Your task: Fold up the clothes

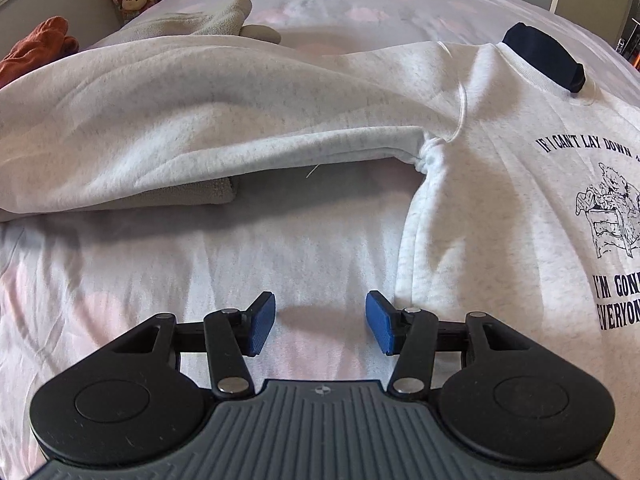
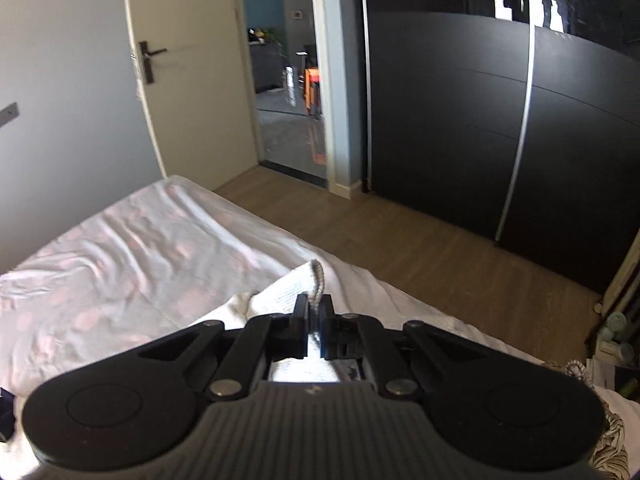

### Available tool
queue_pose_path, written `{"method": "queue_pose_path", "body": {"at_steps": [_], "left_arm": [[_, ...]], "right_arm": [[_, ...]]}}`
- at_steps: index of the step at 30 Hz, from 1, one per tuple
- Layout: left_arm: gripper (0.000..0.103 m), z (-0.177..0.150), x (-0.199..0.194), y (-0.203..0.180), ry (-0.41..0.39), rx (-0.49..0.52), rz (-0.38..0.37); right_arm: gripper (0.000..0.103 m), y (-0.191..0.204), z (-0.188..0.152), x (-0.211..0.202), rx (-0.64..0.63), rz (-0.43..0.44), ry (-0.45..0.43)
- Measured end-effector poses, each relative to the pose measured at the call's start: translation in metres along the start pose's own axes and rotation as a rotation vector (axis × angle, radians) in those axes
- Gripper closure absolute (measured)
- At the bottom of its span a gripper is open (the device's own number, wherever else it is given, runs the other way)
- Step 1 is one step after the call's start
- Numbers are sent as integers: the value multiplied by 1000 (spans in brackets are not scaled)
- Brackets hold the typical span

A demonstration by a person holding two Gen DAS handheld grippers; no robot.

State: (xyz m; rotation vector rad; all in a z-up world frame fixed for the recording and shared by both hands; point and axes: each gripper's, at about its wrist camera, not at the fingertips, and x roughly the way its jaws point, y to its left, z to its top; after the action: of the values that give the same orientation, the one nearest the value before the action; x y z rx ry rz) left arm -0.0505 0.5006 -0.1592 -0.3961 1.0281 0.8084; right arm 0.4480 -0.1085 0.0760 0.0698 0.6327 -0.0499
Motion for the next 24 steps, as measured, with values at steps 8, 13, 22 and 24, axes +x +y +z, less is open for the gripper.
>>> {"method": "queue_pose_path", "body": {"at_steps": [8, 13, 22, 24], "left_arm": [[54, 0, 3, -3, 19, 10, -3], [54, 0, 5, -4, 19, 16, 0], [54, 0, 3, -2, 10, 0, -19], [54, -1, 2, 1, 7, -4, -25]], "right_arm": [[88, -18, -33, 35, -10, -46, 10], [69, -18, -40, -5, -40, -19, -144], [49, 50, -136, -58, -62, 415, -31], [49, 76, -167, -45, -68, 491, 67]]}}
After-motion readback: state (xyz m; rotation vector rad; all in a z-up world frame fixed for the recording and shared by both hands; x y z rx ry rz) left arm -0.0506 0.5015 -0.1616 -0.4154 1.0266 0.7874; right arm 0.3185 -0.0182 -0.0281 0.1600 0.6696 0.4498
